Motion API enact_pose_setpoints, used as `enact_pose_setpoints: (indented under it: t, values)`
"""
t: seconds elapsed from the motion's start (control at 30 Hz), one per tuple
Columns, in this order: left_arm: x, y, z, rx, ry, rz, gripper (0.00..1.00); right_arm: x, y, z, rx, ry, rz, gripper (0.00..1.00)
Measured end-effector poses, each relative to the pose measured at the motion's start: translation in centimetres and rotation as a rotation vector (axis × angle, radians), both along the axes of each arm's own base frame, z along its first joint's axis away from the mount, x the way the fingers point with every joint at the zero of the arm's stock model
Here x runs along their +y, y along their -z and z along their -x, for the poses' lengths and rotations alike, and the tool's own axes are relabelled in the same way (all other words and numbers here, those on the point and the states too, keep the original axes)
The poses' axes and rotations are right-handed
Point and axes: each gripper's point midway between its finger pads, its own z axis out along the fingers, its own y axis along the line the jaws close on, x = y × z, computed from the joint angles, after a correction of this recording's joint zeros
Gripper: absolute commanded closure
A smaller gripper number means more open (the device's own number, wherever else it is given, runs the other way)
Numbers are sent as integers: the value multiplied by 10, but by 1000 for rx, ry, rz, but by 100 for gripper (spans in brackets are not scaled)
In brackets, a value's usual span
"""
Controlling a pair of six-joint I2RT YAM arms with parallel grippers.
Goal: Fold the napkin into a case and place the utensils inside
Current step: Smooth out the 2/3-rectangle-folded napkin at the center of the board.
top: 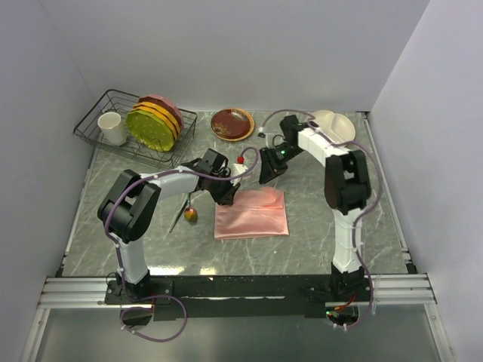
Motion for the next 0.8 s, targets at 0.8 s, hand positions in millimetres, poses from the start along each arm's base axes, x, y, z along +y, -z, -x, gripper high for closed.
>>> enact_pose_setpoints:
  t: [0.8]
  values:
    - [0, 0, 0, 2, -6, -2, 78, -41, 4, 29, 8, 202, 252, 58]
